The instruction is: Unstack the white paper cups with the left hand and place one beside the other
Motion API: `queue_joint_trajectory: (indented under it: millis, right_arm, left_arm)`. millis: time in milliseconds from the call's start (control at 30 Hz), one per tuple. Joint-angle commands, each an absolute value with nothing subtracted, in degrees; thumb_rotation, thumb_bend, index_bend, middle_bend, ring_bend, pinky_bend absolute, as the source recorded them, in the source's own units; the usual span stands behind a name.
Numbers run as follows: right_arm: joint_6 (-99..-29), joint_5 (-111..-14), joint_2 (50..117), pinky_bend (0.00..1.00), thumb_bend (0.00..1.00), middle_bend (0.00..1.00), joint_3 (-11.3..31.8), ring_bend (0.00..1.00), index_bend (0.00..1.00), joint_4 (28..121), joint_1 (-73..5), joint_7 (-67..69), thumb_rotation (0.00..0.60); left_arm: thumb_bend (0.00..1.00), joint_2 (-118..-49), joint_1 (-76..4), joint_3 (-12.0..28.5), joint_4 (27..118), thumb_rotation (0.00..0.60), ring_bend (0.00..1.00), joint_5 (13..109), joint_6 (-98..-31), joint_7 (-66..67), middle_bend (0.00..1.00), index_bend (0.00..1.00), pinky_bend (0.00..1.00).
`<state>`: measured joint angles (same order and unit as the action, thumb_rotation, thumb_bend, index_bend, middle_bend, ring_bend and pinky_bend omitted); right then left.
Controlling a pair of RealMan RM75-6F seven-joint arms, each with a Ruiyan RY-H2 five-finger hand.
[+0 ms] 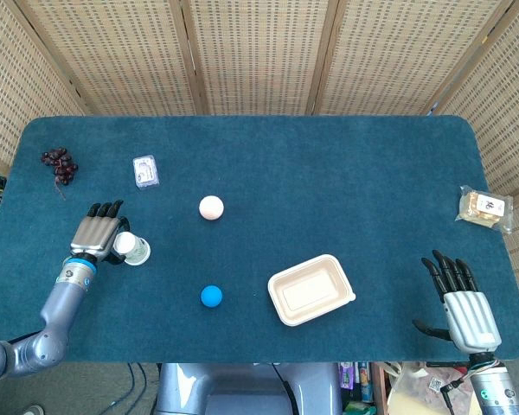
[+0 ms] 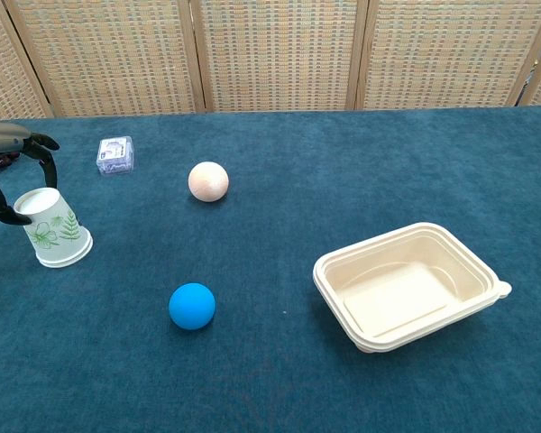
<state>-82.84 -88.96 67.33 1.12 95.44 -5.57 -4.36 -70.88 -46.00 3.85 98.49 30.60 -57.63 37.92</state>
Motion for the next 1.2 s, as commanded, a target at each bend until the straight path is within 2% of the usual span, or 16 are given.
queue_joint_trajectory:
  millis: [33, 400, 867, 1000, 1200]
  right_arm:
    - [-82.85, -88.93, 67.31, 0.0, 0.09, 0.0, 1.14, 0.0, 0.0, 95.42, -5.56, -4.3, 0.6]
    - [-82.89, -88.96, 67.24, 0.0, 0.09, 0.0, 1.1, 0.0, 0.0, 95.4, -5.51, -4.23, 0.6]
    - [-82.98, -89.04, 67.22, 0.0, 0.09, 0.0, 1.06, 0.0, 0.0, 95.48, -5.44, -4.33, 0.6]
    - [-82.95, -89.07, 67.23, 0.0, 0.09, 0.0, 1.05, 0.0, 0.0, 95.47, -5.45, -4.37, 0.6]
    - [-82.93, -89.12, 67.3, 0.0, 0.09, 0.0, 0.99, 0.0, 0.0, 95.5, -5.44, -4.61, 0.6]
  left_arm:
    - [0.24, -70.75, -46.0, 3.9, 98.94, 0.6, 0.0, 30.91, -58.18, 37.71, 0.0, 0.39, 0.0]
    - [0.25, -69.7, -46.04, 4.04, 100.6, 0.6, 0.0, 31.28, -59.19, 37.22, 0.0, 0.4, 0.0]
    - [0.25, -63.26, -45.28, 6.38, 107.27, 0.6, 0.0, 33.86, -61.12, 33.87, 0.0, 0.4, 0.0]
    - [0.25, -59.54, -44.74, 8.23, 109.83, 0.6, 0.0, 34.54, -62.11, 31.57, 0.0, 0.4, 0.0]
    - [0.25, -51.42, -43.87, 9.73, 113.46, 0.6, 0.0, 34.15, -59.13, 27.82, 0.0, 0.4, 0.0]
